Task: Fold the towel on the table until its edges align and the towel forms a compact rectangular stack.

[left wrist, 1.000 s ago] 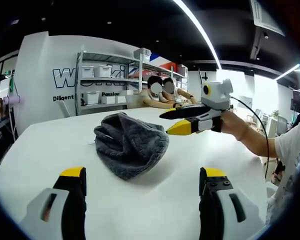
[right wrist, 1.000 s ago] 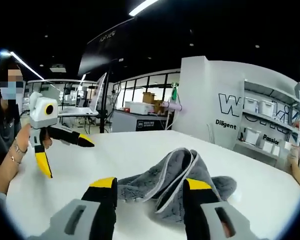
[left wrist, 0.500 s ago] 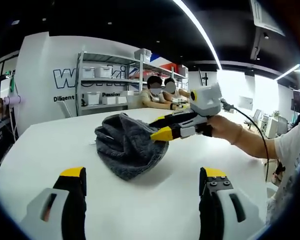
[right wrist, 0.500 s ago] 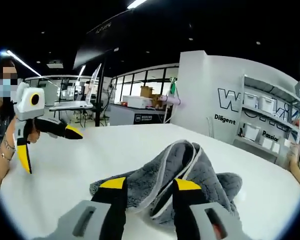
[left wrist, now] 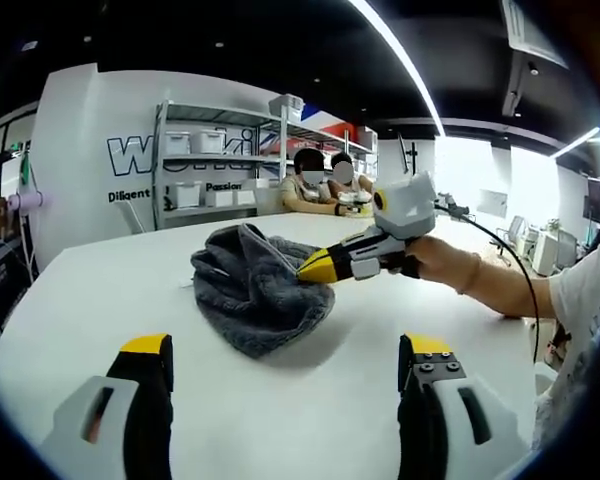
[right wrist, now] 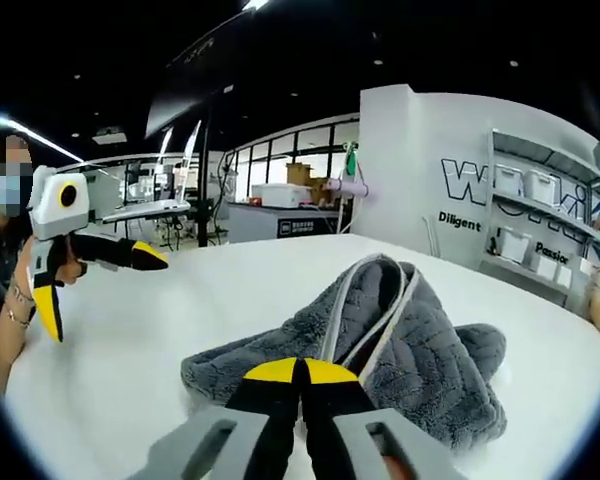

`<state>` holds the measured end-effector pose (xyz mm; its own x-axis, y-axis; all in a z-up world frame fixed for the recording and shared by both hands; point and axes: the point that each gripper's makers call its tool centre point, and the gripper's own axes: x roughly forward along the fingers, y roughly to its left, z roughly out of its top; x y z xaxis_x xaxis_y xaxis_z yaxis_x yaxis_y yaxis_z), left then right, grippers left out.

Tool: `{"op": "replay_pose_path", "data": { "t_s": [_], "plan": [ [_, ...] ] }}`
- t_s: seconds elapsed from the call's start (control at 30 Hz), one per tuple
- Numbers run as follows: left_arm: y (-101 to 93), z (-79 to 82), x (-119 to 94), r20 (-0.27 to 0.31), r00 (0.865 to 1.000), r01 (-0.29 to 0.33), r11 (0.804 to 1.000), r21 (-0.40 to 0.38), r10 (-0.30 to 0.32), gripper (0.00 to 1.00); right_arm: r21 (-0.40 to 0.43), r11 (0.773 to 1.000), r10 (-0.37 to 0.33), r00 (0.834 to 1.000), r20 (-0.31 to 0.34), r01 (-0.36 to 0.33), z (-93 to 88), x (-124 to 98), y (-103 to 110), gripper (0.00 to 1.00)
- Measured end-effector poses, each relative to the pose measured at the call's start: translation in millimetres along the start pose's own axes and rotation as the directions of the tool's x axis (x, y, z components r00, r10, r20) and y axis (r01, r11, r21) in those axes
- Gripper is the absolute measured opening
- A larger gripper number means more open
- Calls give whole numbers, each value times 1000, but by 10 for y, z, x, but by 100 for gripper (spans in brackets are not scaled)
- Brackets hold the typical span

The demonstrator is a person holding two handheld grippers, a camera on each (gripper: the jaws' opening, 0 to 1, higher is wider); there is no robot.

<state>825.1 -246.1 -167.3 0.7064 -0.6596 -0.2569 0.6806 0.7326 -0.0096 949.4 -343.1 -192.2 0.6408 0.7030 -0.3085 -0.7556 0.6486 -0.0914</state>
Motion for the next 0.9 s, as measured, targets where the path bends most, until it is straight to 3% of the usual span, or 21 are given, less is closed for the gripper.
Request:
{"op": "replay_pose_path", "data": {
  "t_s": [0.77,0.9],
  "plan": [
    [-114,-45,54,-7,1000,2,1000,2,-2,98,-10,1000,10,999,40,-10,145,-66,-6,1],
    [-135,-49,62,-7,1000,4,1000,3,-4,98,-10,1000,-18,999,36,18,120,-70,-88,1]
  ]
}}
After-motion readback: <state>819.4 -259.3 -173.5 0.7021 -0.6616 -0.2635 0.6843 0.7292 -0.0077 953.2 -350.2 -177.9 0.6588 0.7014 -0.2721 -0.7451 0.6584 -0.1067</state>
